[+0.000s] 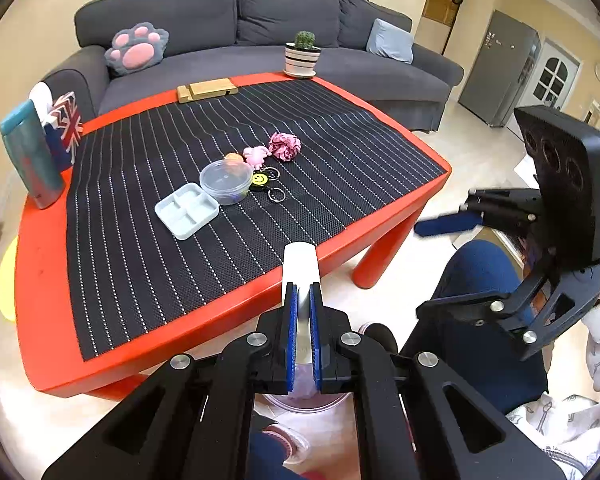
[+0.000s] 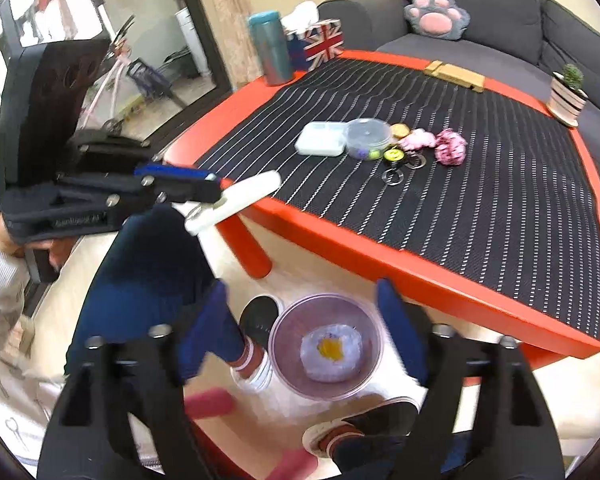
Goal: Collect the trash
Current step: 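Hold the white strip over the pink bin and open the left tool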
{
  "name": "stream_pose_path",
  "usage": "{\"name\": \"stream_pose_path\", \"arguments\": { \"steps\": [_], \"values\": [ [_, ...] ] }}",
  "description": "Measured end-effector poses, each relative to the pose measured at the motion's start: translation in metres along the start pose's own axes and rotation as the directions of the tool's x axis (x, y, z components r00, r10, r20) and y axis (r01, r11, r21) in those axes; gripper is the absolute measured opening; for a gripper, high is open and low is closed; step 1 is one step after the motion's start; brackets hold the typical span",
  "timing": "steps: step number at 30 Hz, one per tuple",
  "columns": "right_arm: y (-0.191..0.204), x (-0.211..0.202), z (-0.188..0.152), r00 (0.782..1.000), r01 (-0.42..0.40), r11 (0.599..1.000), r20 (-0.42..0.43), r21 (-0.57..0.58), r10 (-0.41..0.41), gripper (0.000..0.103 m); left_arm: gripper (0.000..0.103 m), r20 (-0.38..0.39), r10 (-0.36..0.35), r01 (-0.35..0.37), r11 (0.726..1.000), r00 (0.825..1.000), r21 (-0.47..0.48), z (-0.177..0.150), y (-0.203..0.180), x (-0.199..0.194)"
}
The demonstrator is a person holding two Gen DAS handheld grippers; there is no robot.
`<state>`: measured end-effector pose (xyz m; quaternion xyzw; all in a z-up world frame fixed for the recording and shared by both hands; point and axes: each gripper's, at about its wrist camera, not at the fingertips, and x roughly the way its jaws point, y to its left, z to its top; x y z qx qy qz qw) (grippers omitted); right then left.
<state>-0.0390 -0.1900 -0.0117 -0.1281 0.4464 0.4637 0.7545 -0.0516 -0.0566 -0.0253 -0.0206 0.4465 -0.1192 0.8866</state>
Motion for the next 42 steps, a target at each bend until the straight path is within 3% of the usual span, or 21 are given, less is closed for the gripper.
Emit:
{"name": "stream_pose_path", "arguments": {
  "steps": [5, 15, 24, 42],
  "values": [
    [-0.010, -0.002, 0.003, 0.998, 0.067, 0.996, 0.005, 0.059, -0.067, 0.096, 0.006, -0.004, -0.006, 0.006, 1.000, 1.000, 0.000, -0.001, -0.001, 0.001],
    [-0.024, -0.007, 0.004, 0.996, 0.088, 0.986, 0.014, 0.140, -0.091, 0.097, 0.006, -0.010, -0.015, 0.015, 1.000, 1.000, 0.004, -0.001, -0.006, 0.004],
    [-0.034, -0.025, 0.006, 0.986, 0.149, 0.974, 0.051, 0.172, -0.160, 0.097, 0.006, -0.016, -0.026, 0.026, 1.000, 1.000, 0.016, -0.001, -0.014, 0.006],
    [-0.046, -0.040, 0.001, 0.981, 0.160, 0.965, 0.074, 0.205, -0.179, 0.097, 0.007, -0.026, -0.054, 0.055, 0.997, 0.998, 0.050, 0.001, -0.032, 0.012]
  ]
}}
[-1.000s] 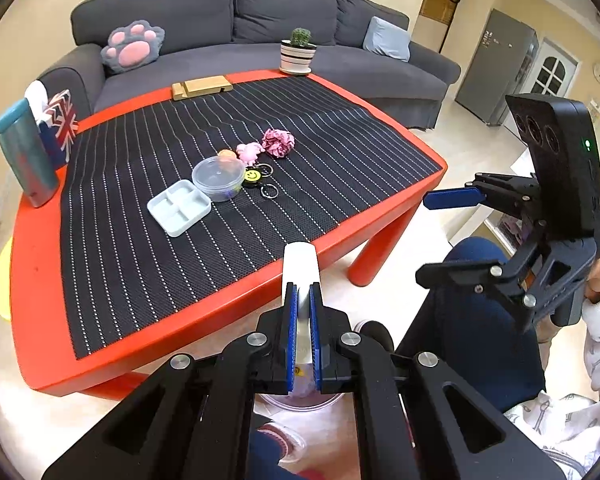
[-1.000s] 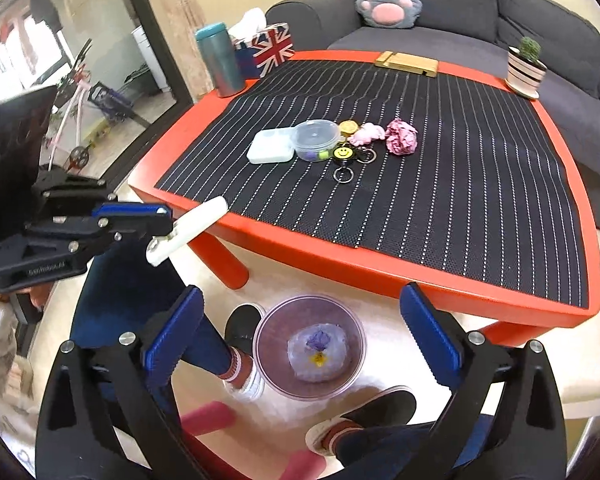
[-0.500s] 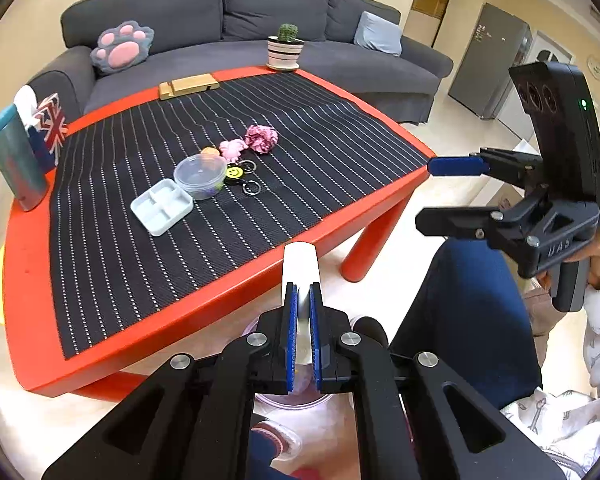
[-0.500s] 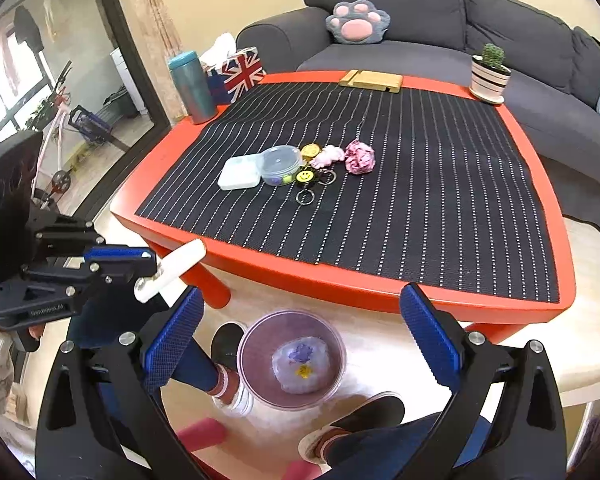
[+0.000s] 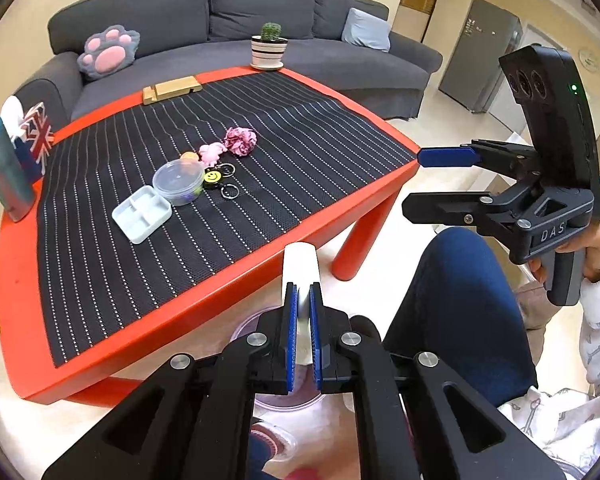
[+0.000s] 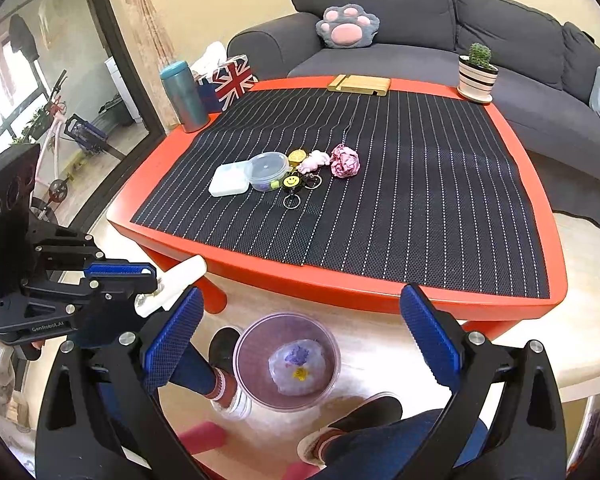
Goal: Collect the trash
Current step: 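Hold the white strip over the pink bin and open the left tool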
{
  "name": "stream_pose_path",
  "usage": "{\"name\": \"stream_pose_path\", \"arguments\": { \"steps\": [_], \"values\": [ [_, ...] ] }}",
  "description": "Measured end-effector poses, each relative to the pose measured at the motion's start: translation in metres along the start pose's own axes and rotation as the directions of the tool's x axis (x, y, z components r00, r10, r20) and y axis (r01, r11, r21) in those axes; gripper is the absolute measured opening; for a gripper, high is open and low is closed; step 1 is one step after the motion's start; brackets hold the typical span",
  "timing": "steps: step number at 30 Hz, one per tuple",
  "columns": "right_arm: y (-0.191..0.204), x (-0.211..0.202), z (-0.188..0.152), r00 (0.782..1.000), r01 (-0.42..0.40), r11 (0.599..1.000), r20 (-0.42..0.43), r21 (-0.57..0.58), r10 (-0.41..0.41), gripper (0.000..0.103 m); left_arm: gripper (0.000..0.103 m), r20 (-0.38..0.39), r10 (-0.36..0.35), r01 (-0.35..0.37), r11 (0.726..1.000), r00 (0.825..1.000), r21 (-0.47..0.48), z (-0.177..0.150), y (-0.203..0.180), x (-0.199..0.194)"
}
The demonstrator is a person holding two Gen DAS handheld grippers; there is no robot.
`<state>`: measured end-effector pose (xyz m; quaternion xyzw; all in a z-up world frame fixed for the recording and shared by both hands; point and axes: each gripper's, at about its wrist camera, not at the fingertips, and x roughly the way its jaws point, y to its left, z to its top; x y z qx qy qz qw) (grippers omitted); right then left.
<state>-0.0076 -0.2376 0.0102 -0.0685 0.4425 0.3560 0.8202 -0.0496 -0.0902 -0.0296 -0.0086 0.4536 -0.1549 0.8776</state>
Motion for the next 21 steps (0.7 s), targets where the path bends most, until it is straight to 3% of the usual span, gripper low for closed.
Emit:
{"name": "stream_pose_path", "arguments": {
  "steps": [3, 5, 7, 21],
  "values": [
    [0.000, 0.000, -0.001, 1.000, 0.000, 1.000, -0.001, 0.003, 0.000, 0.097, 0.027, 0.001, 0.009, -0.008, 1.000, 1.000, -0.009, 0.000, 0.002, 0.003],
    [-0.001, 0.000, -0.001, 1.000, 0.001, 1.000, -0.002, 0.003, -0.001, 0.097, 0.073, 0.018, 0.025, -0.025, 0.999, 1.000, -0.026, -0.001, 0.005, 0.003],
    [-0.001, 0.000, -0.002, 1.000, 0.001, 1.000, -0.002, 0.003, -0.001, 0.097, 0.092, 0.048, 0.043, -0.041, 0.998, 0.998, -0.046, -0.001, 0.008, 0.000],
    [0.005, 0.005, -0.003, 1.000, -0.001, 1.000, -0.014, -0.010, 0.001, 0.098, 0.095, 0.058, 0.090, -0.084, 0.990, 0.994, -0.110, -0.002, 0.022, -0.007]
  ]
}}
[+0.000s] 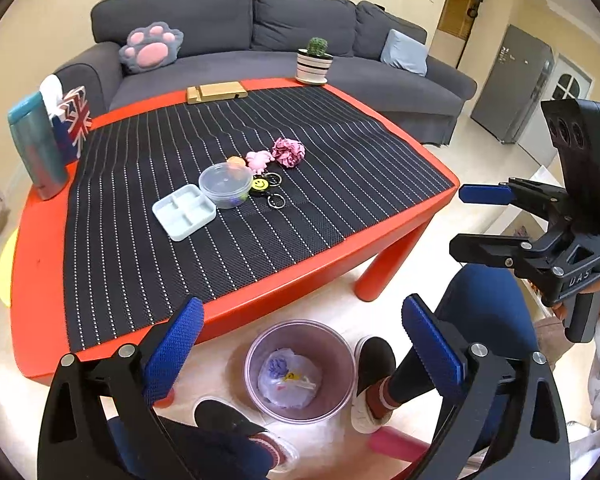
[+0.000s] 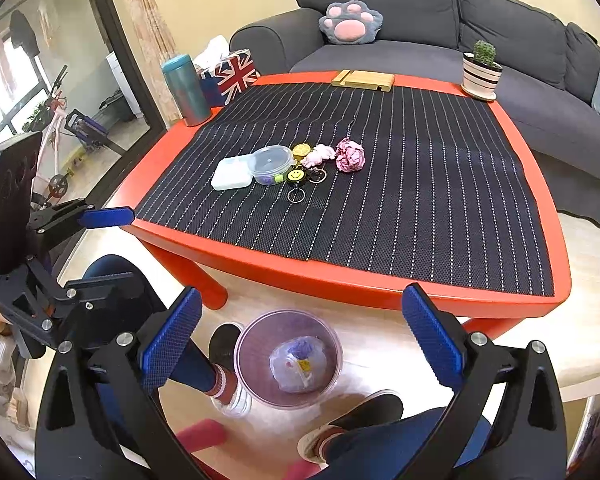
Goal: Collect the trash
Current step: 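Hold the white strip over the pink bin and open the left tool, then reach to the table and grasp the white four-compartment tray with the left tool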
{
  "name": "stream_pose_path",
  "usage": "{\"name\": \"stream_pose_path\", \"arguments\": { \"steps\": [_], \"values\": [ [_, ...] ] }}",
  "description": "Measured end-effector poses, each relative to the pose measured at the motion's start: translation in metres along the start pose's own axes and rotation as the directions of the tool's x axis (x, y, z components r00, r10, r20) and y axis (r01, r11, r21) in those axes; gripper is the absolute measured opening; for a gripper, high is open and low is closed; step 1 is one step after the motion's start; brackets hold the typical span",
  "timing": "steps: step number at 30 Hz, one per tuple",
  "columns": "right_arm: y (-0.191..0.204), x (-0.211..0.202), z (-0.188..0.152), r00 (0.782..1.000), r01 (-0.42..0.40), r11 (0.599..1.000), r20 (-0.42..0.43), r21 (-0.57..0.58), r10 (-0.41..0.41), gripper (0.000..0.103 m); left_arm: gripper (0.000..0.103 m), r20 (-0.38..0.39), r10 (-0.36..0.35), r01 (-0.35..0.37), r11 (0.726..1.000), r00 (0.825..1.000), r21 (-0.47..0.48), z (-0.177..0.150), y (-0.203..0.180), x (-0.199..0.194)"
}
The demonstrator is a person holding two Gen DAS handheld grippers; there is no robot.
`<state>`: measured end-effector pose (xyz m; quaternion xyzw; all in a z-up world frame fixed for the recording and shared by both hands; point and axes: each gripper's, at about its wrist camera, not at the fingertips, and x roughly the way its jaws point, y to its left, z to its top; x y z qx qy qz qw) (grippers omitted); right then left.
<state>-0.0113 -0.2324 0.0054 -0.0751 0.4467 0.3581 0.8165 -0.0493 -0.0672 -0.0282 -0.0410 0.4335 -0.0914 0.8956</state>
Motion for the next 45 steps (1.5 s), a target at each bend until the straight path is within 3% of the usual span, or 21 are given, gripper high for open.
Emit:
{"name": "stream_pose_path", "arguments": {
  "steps": [13, 25, 45],
  "values": [
    [0.001, 0.003, 0.012, 1.000, 0.002, 1.000, 0.000, -0.011, -0.002, 0.099, 0.095, 0.012, 0.030, -0.030, 0.999, 0.999, -0.044, 0.012, 0.025, 0.002],
    [-0.002, 0.010, 0.033, 1.000, 0.006, 1.000, -0.002, -0.027, -0.006, 0.099, 0.095, 0.005, 0.077, -0.076, 0.995, 0.997, -0.057, 0.047, 0.060, 0.015],
    [-0.016, 0.018, 0.037, 1.000, -0.003, 1.000, -0.016, 0.002, 0.003, 0.099, 0.095, -0.170, 0.112, -0.117, 0.993, 0.979, -0.017, 0.079, 0.096, 0.096]
  ]
}}
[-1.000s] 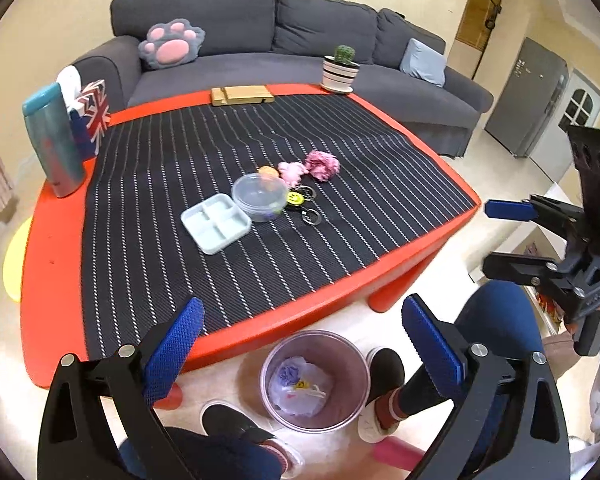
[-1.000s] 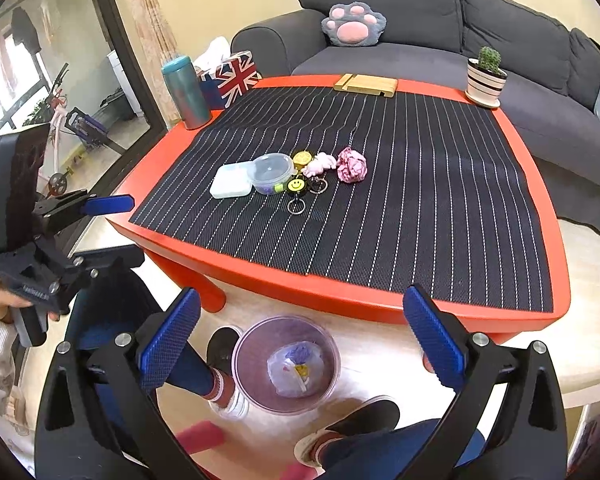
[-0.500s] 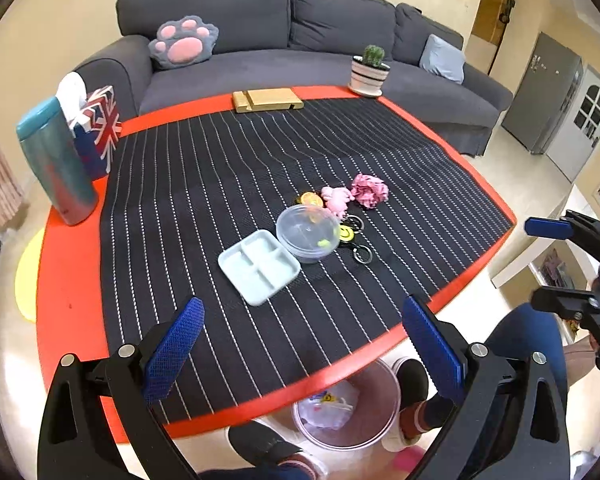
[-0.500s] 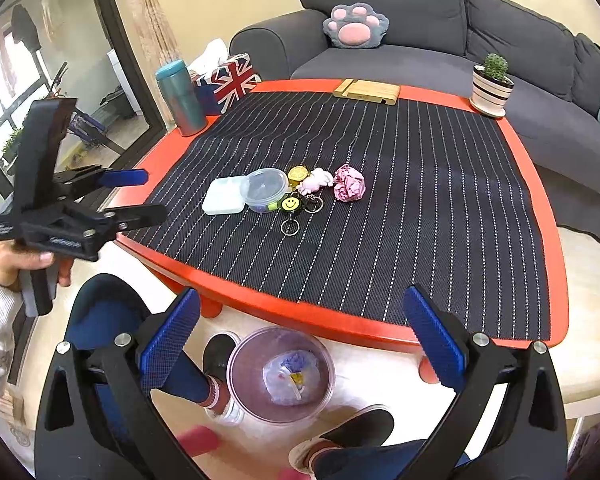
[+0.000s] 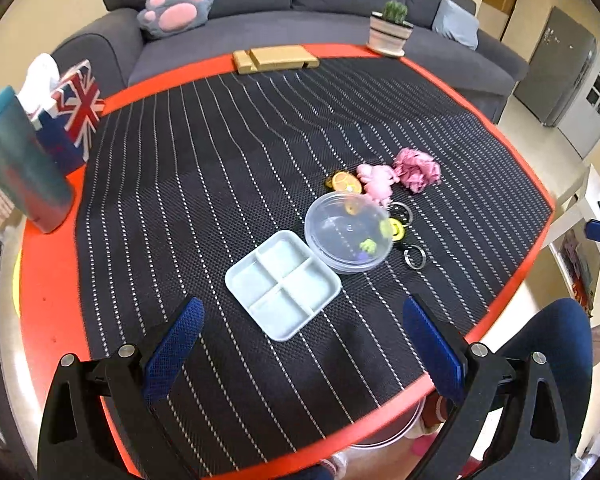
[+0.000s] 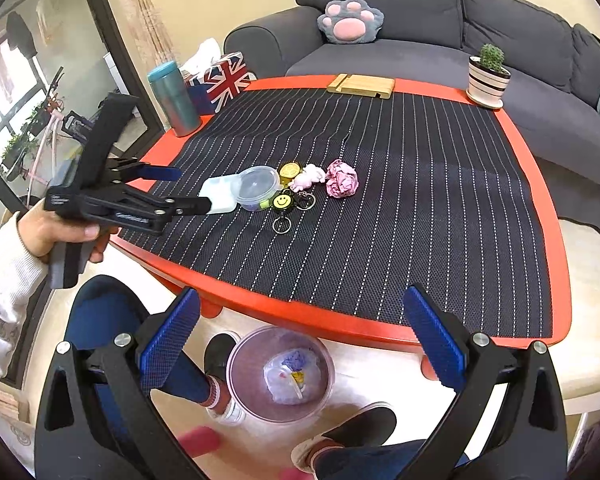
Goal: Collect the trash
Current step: 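Reach to the table and grasp the white four-compartment tray with the left tool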
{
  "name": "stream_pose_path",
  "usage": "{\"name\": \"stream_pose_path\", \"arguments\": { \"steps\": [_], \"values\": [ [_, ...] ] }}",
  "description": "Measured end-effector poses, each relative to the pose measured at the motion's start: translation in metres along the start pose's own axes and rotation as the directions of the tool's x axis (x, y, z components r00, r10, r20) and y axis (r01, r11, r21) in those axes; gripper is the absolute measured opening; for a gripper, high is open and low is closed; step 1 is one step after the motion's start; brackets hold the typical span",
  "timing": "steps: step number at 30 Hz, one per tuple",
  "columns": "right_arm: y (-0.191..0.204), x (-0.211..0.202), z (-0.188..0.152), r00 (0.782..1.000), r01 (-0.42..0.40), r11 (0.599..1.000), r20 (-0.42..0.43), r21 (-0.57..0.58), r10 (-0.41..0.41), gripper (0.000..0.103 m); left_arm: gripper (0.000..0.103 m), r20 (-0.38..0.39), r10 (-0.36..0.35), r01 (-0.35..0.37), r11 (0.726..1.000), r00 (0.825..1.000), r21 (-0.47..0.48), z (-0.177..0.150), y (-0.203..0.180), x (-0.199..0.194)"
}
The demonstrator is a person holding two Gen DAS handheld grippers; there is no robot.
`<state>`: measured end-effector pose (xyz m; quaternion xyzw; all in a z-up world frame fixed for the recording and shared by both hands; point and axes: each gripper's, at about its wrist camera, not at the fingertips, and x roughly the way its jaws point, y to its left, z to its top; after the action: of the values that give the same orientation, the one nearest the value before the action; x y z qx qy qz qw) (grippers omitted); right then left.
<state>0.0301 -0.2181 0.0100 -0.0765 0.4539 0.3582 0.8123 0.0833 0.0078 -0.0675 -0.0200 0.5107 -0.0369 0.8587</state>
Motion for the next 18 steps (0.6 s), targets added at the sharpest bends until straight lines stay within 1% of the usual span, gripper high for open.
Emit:
{"name": "stream_pose_path", "arguments": {
  "steps": [3, 6, 15, 16, 17, 18],
  "values": [
    [-0.003, 0.001, -0.001, 1.000, 0.002, 1.000, -0.002, 0.008, -0.002, 0.099, 0.095, -0.019, 0.013, -0.012, 1.000, 1.000, 0.004, 0.002, 0.001, 0.012],
    [-0.005, 0.001, -0.003, 1.000, 0.004, 1.000, -0.006, 0.014, -0.003, 0.099, 0.095, -0.020, 0.034, -0.034, 0.999, 0.999, 0.017, 0.003, 0.001, 0.021],
    [-0.009, 0.002, -0.004, 1.000, 0.005, 1.000, -0.008, 0.023, -0.005, 0.099, 0.095, -0.026, 0.042, -0.042, 0.999, 0.999, 0.026, 0.003, -0.002, 0.031],
    [-0.009, 0.003, -0.004, 1.000, 0.004, 1.000, -0.009, 0.023, -0.004, 0.099, 0.094, -0.024, 0.045, -0.044, 0.999, 0.999, 0.027, 0.003, -0.002, 0.031],
    [-0.009, 0.003, -0.004, 1.000, 0.003, 1.000, -0.010, 0.022, -0.003, 0.099, 0.088, -0.025, 0.045, -0.045, 0.999, 0.999, 0.026, 0.003, -0.002, 0.032],
    [-0.009, 0.003, -0.004, 1.000, 0.002, 1.000, -0.010, 0.023, -0.002, 0.099, 0.084, -0.028, 0.044, -0.043, 0.999, 0.999, 0.025, 0.003, -0.002, 0.033]
  ]
}}
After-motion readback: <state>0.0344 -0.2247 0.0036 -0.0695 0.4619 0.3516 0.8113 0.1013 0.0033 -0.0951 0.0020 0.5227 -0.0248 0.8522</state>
